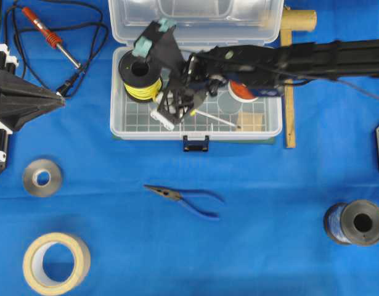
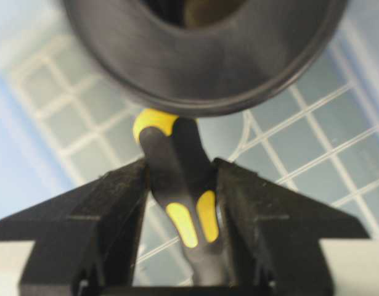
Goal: Pick the screwdriver from the toolbox among several items.
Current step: 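Lift the screwdriver with the right gripper and pull it out of the toolbox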
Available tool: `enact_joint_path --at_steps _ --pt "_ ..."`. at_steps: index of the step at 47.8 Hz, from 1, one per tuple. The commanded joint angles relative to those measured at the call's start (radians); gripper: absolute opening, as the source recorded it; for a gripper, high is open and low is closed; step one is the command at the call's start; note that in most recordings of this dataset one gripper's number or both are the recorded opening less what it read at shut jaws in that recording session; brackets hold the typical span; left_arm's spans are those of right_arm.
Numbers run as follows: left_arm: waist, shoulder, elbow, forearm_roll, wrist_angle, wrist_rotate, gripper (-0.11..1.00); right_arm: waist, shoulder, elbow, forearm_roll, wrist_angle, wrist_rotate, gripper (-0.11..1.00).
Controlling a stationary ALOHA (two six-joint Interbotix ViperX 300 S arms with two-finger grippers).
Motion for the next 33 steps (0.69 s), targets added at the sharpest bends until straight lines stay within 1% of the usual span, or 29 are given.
enact_joint_path --at_steps 1,8,14,17,26,33 --pt "0.003 0.003 -0.009 -0.002 -0.005 0.000 0.00 0.005 -0.112 -0.012 -0.008 0.020 -0.002 0.36" --pt "0.003 0.003 -0.011 -0.002 -0.005 0.000 0.00 0.023 -0.229 -0.012 -0.032 0.078 0.011 0.36" --pt "0.012 0.002 -0.009 -0.002 -0.005 0.000 0.00 0.063 -0.298 -0.018 -0.052 0.140 0.055 0.36" --pt "0.018 0.002 -0.009 -0.002 -0.005 0.000 0.00 0.100 -0.319 -0.023 -0.060 0.173 0.086 0.36" --pt "0.040 0.002 -0.009 -0.002 -0.005 0.000 0.00 0.212 -0.295 -0.052 -0.077 0.235 0.169 0.36" --pt "0.054 0.003 -0.008 -0.002 -0.005 0.000 0.00 0.275 -0.227 -0.074 -0.117 0.235 0.224 0.36"
